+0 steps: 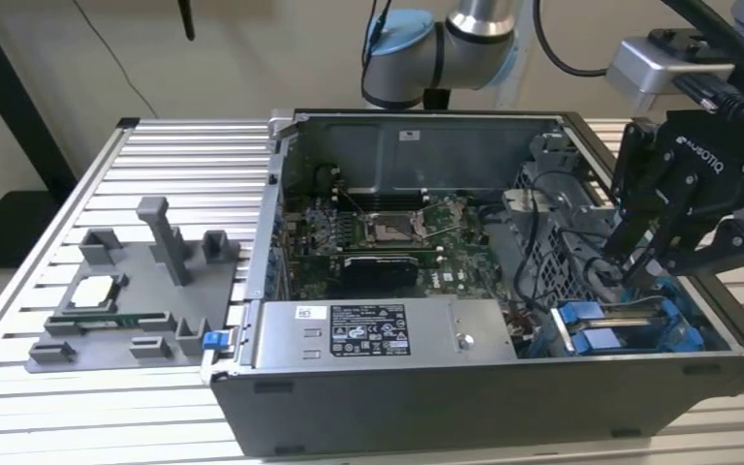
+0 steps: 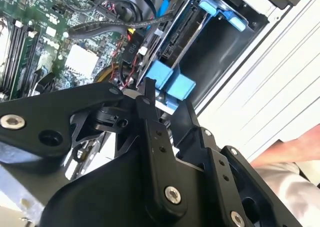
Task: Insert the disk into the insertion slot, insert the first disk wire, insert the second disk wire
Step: 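Insert the disk into the insertion slot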
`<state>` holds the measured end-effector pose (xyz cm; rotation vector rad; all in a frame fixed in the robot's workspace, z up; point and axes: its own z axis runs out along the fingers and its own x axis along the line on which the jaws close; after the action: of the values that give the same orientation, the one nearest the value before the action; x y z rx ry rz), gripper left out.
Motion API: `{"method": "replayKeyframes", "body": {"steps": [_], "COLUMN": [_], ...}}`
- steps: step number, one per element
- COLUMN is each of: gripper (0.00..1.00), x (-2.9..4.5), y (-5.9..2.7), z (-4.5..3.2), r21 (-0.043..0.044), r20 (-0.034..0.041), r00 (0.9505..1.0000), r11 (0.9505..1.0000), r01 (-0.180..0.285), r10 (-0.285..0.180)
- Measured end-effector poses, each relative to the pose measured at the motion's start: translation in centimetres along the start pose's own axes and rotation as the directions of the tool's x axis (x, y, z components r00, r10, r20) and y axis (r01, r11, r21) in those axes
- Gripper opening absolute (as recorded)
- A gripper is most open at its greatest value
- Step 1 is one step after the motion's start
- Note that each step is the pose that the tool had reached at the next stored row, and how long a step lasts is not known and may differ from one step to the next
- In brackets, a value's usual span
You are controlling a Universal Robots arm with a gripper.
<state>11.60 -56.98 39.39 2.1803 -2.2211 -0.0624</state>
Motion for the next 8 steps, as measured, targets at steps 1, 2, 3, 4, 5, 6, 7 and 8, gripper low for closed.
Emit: {"method": "replayKeyframes", "body": {"steps": [1, 2, 3, 4, 5, 6, 7, 8], "gripper": [1.0, 1.0, 1.0, 1.0, 1.0, 1.0, 1.0, 1.0], "x": [0.0, -0.02, -0.07, -0.17, -0.3, -0.48, -0.65, -0.79], "y": [0.01, 0.01, 0.01, 0.02, 0.02, 0.03, 0.04, 0.03], "z": [-0.15, -0.28, -0.33, -0.35, -0.36, -0.35, -0.36, -0.35], "r21": [0.0, 0.0, 0.0, 0.0, 0.0008, 0.0024, 0.0056, 0.0102], "r20": [-0.0001, -0.0002, 0.0001, 0.0002, 0.0, 0.0007, 0.0032, 0.0081], "r00": [1.0, 1.0, 1.0, 1.0, 1.0, 1.0, 1.0, 1.0], "r11": [1.0, 1.0, 1.0, 1.0, 1.0, 1.0, 1.0, 0.9999], "r01": [0.0, 0.0, 0.0, 0.0, 0.0, 0.0, 0.0, 0.001], "r10": [0.0, 0.0, 0.0, 0.0, 0.0, 0.0, 0.0, -0.001]}}
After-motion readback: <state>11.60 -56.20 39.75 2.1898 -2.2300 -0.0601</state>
